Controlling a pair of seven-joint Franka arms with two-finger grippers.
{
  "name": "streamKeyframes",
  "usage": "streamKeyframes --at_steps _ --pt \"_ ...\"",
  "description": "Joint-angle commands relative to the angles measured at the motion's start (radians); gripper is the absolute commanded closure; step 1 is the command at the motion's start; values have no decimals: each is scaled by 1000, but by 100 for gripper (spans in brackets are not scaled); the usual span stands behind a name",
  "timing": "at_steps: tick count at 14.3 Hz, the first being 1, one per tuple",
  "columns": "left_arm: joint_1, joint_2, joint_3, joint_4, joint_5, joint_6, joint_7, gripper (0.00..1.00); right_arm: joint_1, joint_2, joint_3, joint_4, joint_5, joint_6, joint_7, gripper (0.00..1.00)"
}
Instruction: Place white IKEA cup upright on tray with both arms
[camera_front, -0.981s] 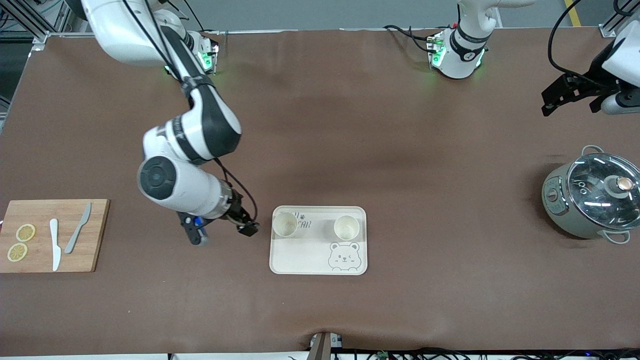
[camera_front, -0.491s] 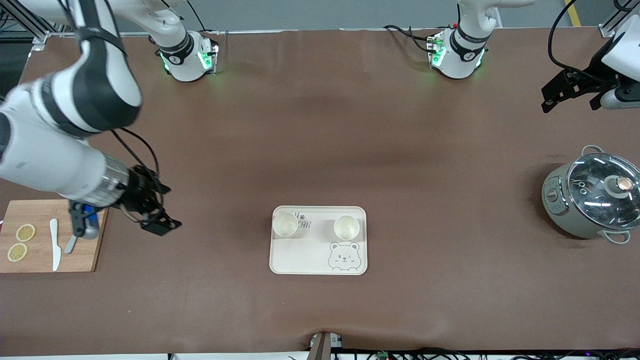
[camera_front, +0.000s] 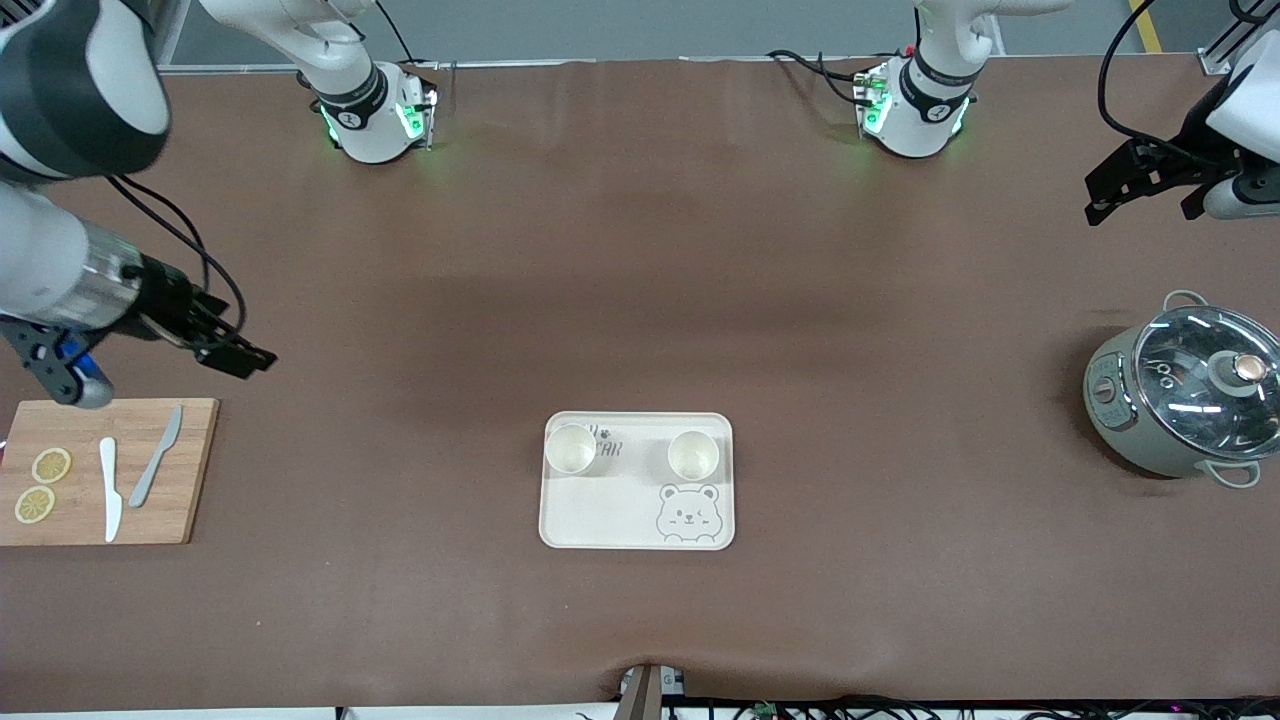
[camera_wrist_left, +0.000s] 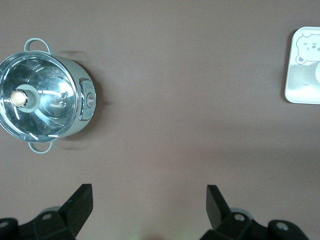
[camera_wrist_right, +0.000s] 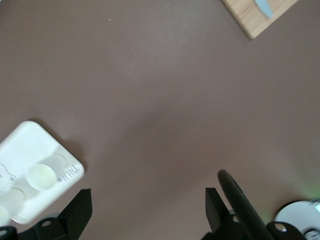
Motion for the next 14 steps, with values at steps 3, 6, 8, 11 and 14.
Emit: streamKeyframes --at_steps 3,6,8,11,14 --pt "2 -7 -3 -4 -16 -22 -3 0 -179 -130 15 -106 -65 -30 -566 0" --pt "4 -10 0 -3 -13 -21 -2 0 -256 -158 18 -97 -65 -35 -791 0" --pt "8 -6 3 15 -5 -21 1 0 -237 -193 32 -97 -65 -50 -813 0" --pt "7 -3 3 16 -5 -22 0 0 -173 -201 66 -94 -84 -59 -797 0" --pt "8 -1 3 22 -7 -24 12 0 -104 -189 89 -19 -123 -84 -759 0"
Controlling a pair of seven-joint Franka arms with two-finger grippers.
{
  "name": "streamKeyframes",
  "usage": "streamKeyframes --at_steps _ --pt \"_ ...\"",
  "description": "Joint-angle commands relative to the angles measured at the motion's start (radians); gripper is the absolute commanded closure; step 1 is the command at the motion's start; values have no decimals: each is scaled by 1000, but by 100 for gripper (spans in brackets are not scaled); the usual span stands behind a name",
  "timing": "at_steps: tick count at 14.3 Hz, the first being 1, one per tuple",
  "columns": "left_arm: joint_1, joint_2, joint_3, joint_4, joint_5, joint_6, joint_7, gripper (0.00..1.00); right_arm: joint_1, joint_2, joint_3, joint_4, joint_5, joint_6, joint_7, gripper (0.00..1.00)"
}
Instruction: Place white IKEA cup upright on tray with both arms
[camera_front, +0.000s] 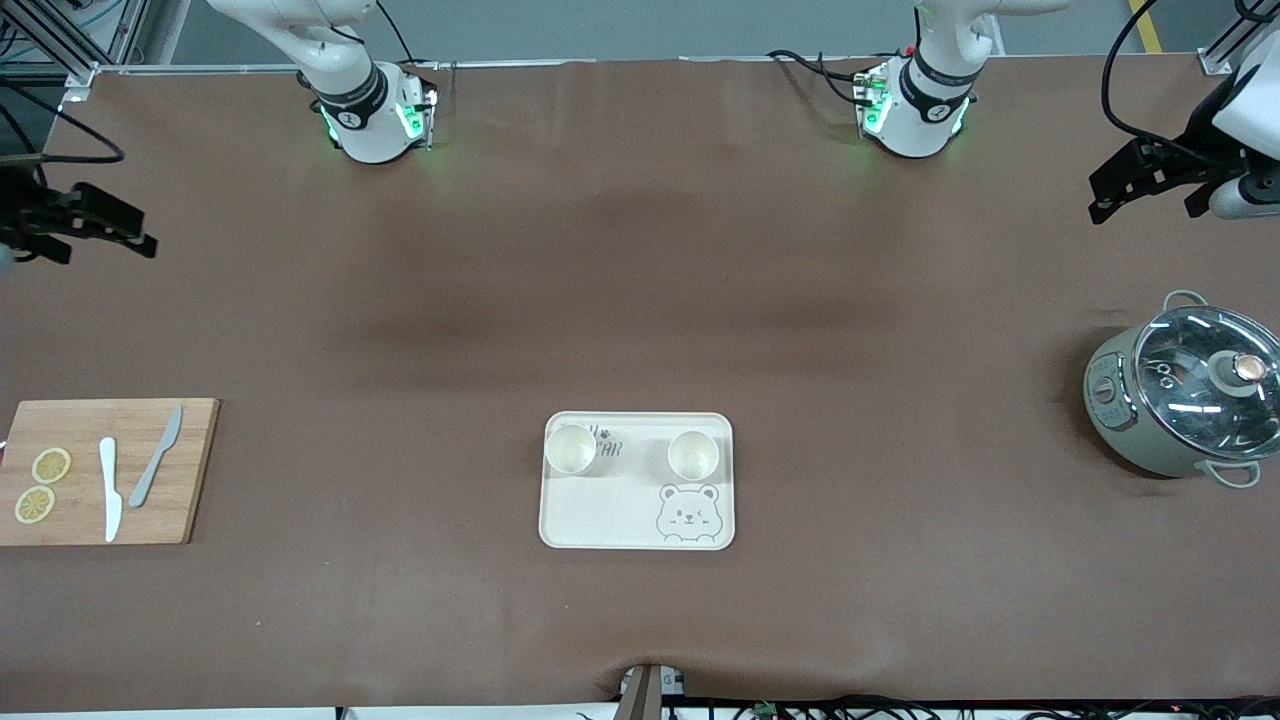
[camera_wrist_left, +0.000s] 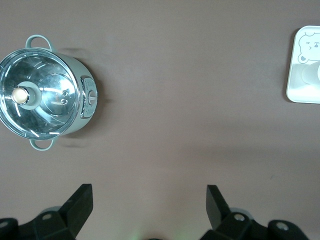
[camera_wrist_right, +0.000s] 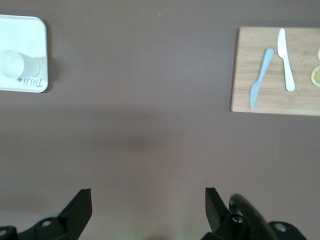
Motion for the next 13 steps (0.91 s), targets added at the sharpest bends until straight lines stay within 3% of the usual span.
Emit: streamKeyframes --at_steps 1,2,5,13 --pt "5 1 -1 17 -11 -13 8 0 59 0 17 74 -94 -34 96 0" --pt "5 2 -1 17 -11 -13 5 0 61 16 14 102 -117 -54 141 0" --pt "5 1 -1 19 -14 -16 6 0 0 17 -8 98 -73 -85 73 0" --pt "8 31 -1 57 -8 -16 2 0 8 15 -8 98 -57 -95 45 0"
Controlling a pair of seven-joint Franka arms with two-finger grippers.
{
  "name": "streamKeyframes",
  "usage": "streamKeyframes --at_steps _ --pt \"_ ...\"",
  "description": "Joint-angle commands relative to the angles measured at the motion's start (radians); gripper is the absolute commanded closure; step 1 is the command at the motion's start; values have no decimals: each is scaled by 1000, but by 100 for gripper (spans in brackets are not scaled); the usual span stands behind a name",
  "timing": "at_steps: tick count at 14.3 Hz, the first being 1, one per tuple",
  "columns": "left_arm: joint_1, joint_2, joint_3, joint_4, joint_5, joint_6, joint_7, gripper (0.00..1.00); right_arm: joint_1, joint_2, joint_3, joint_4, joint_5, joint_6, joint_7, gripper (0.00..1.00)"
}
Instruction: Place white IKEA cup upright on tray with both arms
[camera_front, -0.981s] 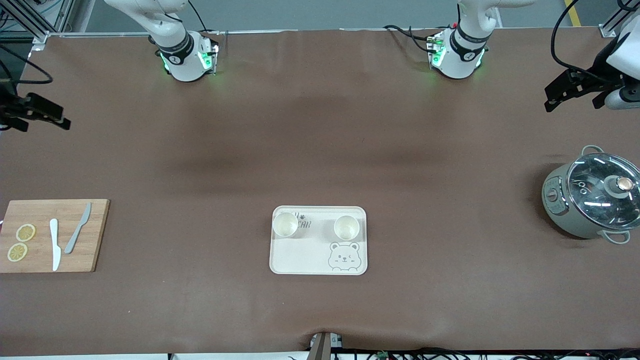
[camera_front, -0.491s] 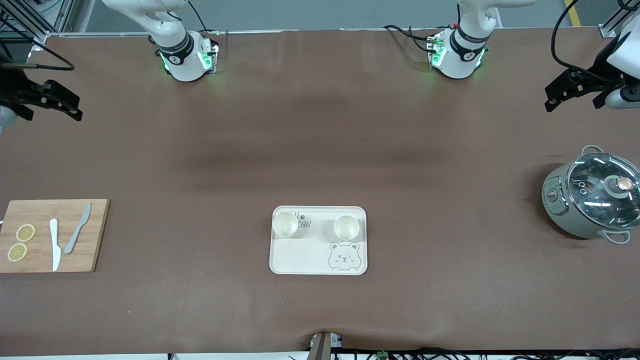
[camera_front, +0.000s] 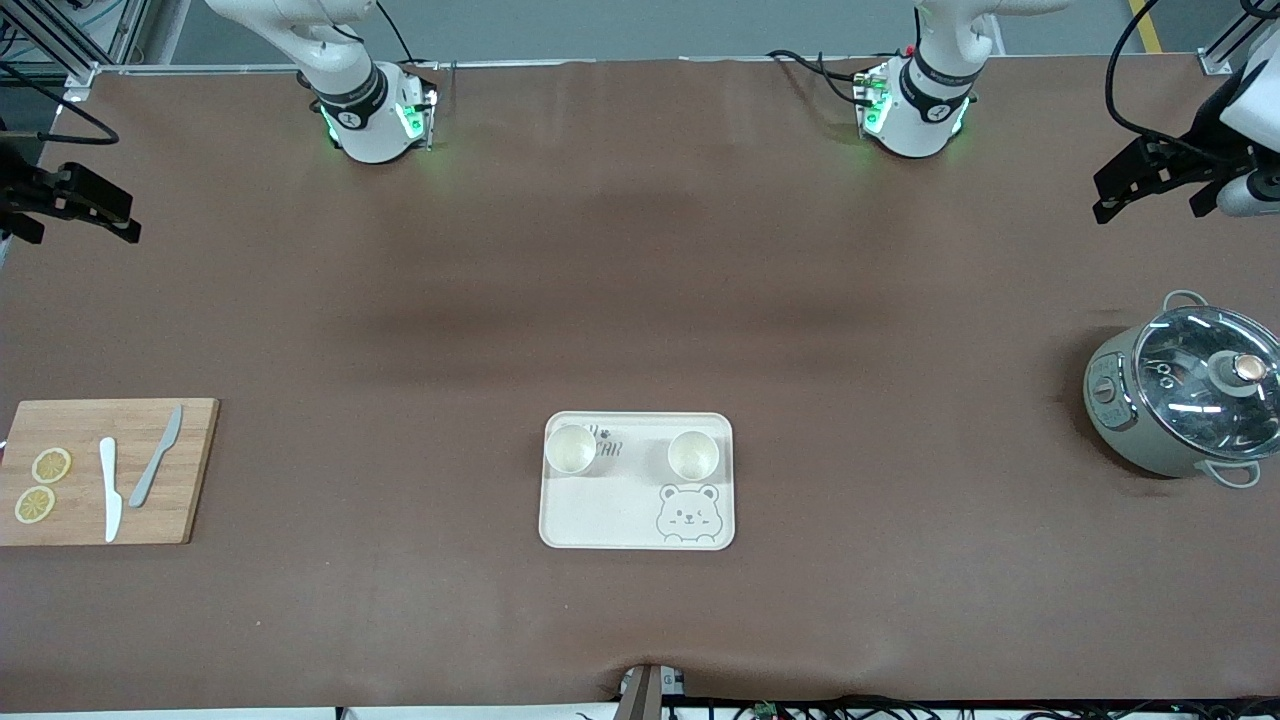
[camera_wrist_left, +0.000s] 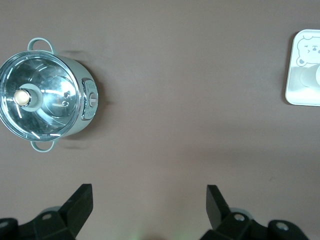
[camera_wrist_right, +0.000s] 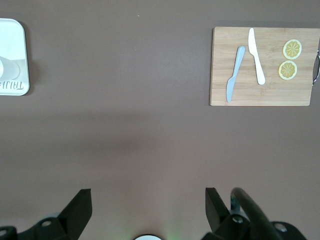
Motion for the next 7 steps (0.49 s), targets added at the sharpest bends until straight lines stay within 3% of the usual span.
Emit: streamKeyframes --at_steps 1,7 --pt "7 25 -1 43 -8 -16 2 0 -9 7 2 22 19 -24 -6 0" --pt "7 25 -1 43 -8 -16 3 0 -21 10 1 21 19 -41 -5 0"
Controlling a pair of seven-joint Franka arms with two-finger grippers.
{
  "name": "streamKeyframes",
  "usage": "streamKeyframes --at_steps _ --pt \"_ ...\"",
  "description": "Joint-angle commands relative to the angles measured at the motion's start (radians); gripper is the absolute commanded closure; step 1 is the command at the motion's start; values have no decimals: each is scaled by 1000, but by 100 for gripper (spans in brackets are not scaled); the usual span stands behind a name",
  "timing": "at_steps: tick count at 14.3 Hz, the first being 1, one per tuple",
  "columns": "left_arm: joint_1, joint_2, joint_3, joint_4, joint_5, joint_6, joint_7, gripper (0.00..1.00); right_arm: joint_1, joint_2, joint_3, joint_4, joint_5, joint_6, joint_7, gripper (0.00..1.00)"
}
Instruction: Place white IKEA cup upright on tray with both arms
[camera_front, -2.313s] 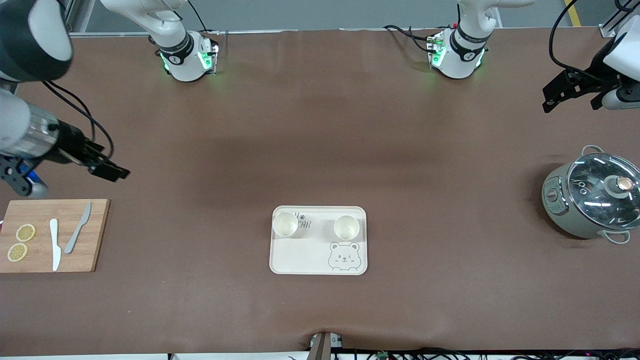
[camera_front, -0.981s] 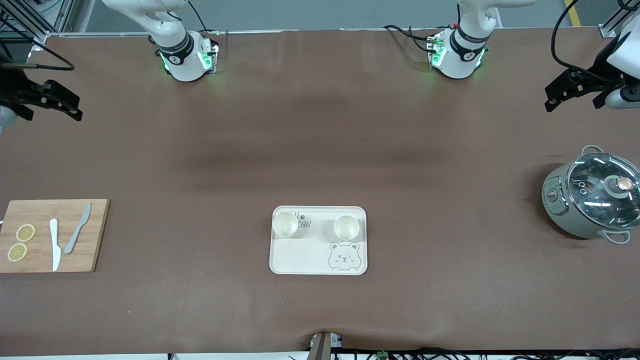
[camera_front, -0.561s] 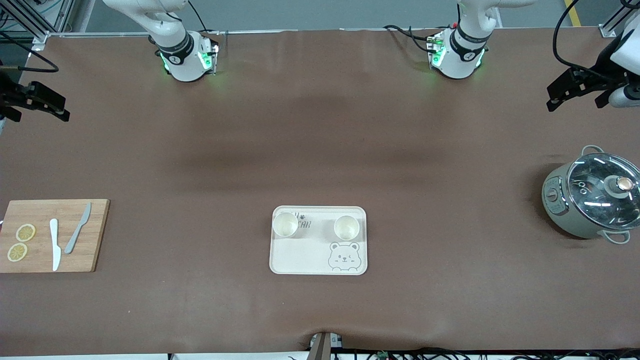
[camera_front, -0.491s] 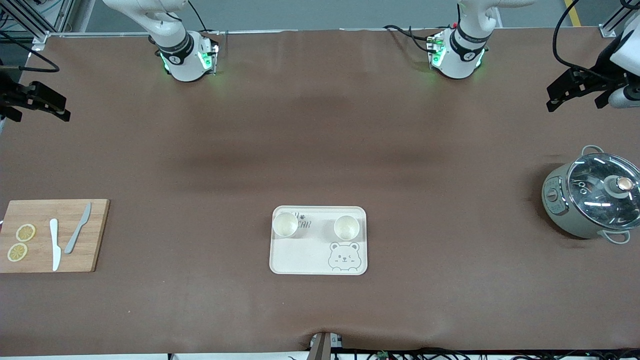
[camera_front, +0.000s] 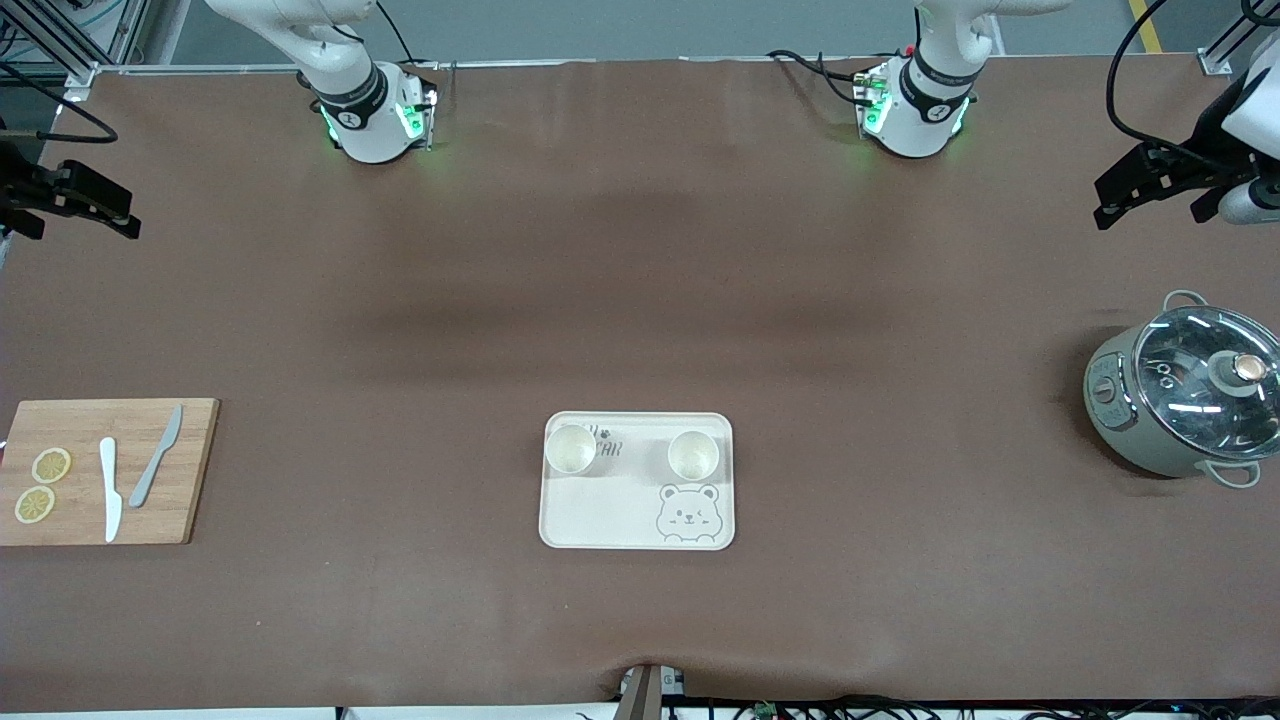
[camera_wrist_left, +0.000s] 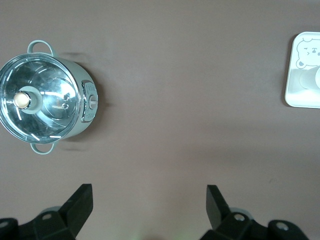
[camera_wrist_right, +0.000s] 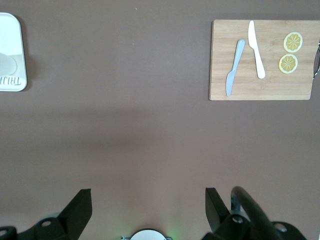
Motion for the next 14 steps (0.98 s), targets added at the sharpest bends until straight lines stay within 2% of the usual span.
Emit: streamKeyframes --at_steps 1,14 --pt "7 10 -1 26 -8 -16 5 0 -16 10 5 21 18 -21 -5 0" --pt "20 -1 -6 31 -16 -63 5 0 -33 11 5 22 20 -24 -5 0"
